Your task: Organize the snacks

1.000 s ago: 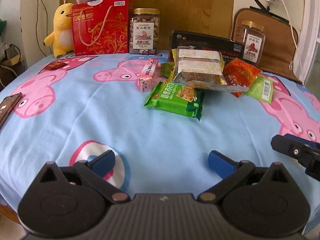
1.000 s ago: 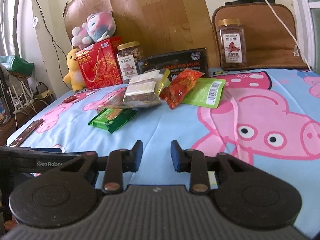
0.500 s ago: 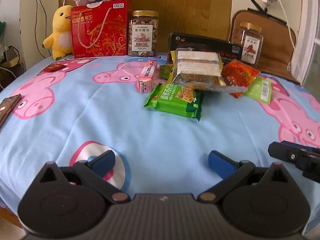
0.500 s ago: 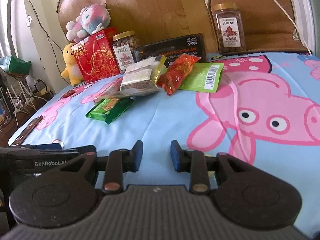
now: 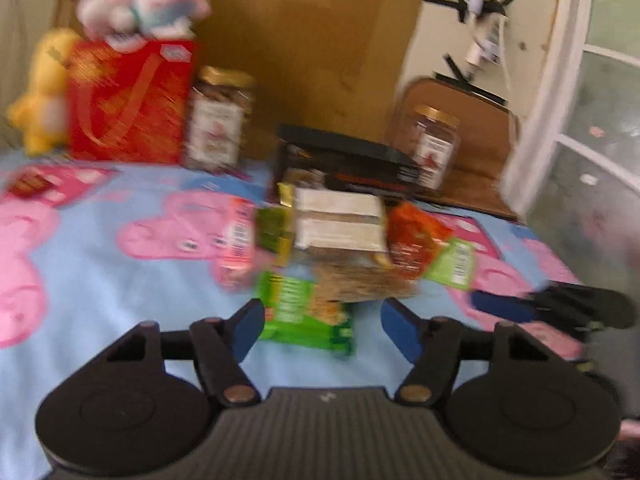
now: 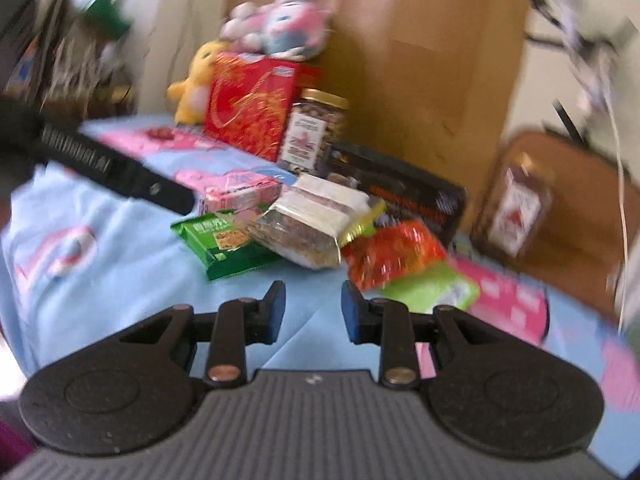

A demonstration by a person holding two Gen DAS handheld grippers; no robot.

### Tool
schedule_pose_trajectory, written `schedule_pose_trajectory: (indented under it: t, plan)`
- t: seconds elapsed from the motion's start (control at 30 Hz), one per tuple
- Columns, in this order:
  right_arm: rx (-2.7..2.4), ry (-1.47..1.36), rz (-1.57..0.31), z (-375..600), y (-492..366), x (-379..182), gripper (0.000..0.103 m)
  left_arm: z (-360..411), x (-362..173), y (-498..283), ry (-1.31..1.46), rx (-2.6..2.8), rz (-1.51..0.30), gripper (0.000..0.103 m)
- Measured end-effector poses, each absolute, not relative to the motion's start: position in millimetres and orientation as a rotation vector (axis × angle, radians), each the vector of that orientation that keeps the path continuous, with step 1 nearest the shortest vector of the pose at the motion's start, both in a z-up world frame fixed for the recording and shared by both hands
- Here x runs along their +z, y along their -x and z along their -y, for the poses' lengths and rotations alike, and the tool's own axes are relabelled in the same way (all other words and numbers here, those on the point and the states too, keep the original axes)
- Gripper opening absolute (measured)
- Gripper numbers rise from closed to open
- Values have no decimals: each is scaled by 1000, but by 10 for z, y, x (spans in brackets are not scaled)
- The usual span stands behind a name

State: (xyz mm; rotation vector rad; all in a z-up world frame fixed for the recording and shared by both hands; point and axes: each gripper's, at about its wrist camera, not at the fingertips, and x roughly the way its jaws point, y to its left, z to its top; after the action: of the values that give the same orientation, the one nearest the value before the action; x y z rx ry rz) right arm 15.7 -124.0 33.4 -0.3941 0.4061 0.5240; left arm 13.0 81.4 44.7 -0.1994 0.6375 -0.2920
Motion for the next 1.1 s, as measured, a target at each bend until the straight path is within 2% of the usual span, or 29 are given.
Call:
schedule_pose_trajectory:
  t: [0.1,0.33,0.37,0.4,0.57,0.67,0.87,1.0,1.1]
  plan:
    - [554,531,-386,1131,-293,249,33,-863,448,-348,297,-392,-713,60]
    - [576,655,-337,1029,-488,119,33,-1029,206,-845,588,-490,-889,60]
    - [579,658,-329,1019,-499,104,31,-1036,158,-885,620,-499,-904,47]
    - [584,659,-318,1016,-507,92,19,-1028,103,-938,641,-512,-927,33]
    - [594,606,-314,1061,-443,178,17,-1031,169,-871,697,-570,-914,20]
    - [634,550,-294,1155,-311,366,14,-1009,466,-723,648,-633,-843,20]
    - [566,553,-129,1180,-210,671,14,-895,931,-798,565,-687,-733,20]
    - [451,632,5,1105,-489,740,14,-739,1180,-1194,505,-690,-634,20]
    - [385,676,32,1066,-905,717,14,-646,1184,-1664,505,-674,-625,20]
